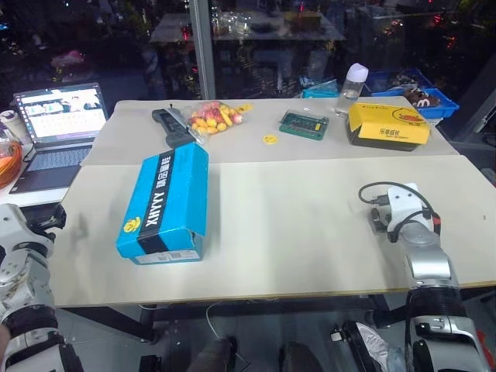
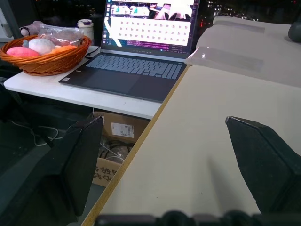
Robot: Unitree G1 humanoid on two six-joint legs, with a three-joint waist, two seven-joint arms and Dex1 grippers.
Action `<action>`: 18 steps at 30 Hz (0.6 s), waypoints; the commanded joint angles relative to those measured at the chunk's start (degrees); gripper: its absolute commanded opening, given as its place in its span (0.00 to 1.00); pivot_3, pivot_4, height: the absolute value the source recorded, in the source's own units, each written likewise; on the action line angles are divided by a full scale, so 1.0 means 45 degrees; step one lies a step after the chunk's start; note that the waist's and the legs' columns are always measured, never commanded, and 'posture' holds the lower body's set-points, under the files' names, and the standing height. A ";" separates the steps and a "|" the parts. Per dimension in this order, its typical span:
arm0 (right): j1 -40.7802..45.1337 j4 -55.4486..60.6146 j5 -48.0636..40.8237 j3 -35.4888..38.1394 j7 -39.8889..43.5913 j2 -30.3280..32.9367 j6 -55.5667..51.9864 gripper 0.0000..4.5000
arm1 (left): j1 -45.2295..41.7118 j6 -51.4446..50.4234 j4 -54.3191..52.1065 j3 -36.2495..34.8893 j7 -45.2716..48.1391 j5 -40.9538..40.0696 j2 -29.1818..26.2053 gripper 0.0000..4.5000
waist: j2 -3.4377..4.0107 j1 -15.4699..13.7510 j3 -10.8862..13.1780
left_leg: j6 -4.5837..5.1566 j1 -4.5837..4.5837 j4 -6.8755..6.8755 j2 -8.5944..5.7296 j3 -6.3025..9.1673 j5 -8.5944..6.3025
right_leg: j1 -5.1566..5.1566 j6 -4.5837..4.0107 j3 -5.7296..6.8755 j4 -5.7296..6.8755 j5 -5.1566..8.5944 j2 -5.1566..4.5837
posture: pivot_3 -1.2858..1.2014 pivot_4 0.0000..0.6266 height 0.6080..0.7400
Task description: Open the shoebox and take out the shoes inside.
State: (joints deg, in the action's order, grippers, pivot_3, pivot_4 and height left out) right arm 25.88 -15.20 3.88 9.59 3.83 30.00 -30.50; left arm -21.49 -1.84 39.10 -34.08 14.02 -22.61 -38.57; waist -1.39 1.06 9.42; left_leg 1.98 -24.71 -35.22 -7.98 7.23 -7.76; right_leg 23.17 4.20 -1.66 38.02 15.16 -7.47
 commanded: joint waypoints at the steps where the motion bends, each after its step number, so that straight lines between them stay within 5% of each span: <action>1: 0.0175 0.0407 0.0130 0.0243 -0.0014 0.0358 0.0244 1.00 | -0.0073 0.0004 -0.0449 -0.0083 0.0027 -0.0089 -0.0019 0.99 | 0.0000 0.0000 0.0000 | 0.0000 0.0000 0.0000 0.0000 0.0000 0.0000 | 0.0000 0.0000 0.0000 0.0000 0.0000 0.0000 | 0.52 0.24 0.98; 6: 0.0187 0.0725 -0.0156 0.0264 0.0541 0.0521 0.0148 1.00 | -0.0117 -0.0239 -0.0483 0.0856 0.1823 0.0123 -0.0239 0.99 | 0.0000 -0.0014 0.0000 | 0.0000 0.0000 0.0000 0.0000 -0.0001 0.0000 | -0.0001 0.0000 -0.0001 0.0000 0.0000 0.0000 | 0.52 0.24 0.98; 14: -0.0045 0.5773 -0.4991 -0.0802 0.7742 0.1660 -0.2083 1.00 | 0.1849 -0.1399 -0.2019 0.2023 0.8752 -0.0285 -0.3493 0.99 | 0.0003 0.0407 0.0003 | 0.0005 -0.0014 0.0054 0.0012 -0.0006 0.0002 | 0.0004 -0.0008 -0.0041 -0.0009 0.0005 0.0008 | 0.52 0.24 0.98; 16: -0.0077 0.7047 -0.5865 -0.1713 0.9315 0.2097 -0.2392 0.89 | 0.2287 -0.1827 -0.2253 0.2107 1.0211 -0.0416 -0.4305 1.00 | 0.0004 0.0463 0.0003 | 0.0003 -0.0013 0.0073 0.0035 -0.0006 -0.0002 | 0.0011 -0.0017 -0.0036 -0.0037 0.0014 0.0015 | 0.52 0.24 0.98; 18: 0.0326 0.7410 -0.5890 -0.2805 1.0042 0.1984 -0.2100 0.75 | 0.2274 -0.1836 -0.1973 0.2224 1.1159 -0.0312 -0.4843 0.88 | 0.0004 0.0456 0.0003 | 0.0005 0.0021 0.0100 0.0069 -0.0006 -0.0011 | 0.0015 -0.0017 -0.0021 -0.0088 0.0018 0.0023 | 0.52 0.24 0.98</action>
State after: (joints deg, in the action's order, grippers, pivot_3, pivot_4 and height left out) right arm 25.99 15.15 -20.85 0.64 45.06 39.32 -40.24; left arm -11.08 -9.63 30.73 -24.15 59.72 -23.02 -58.51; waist -1.37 3.11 9.43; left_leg 2.01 -24.56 -34.75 -7.60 7.20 -7.83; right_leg 23.19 4.13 -1.71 37.55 15.24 -7.36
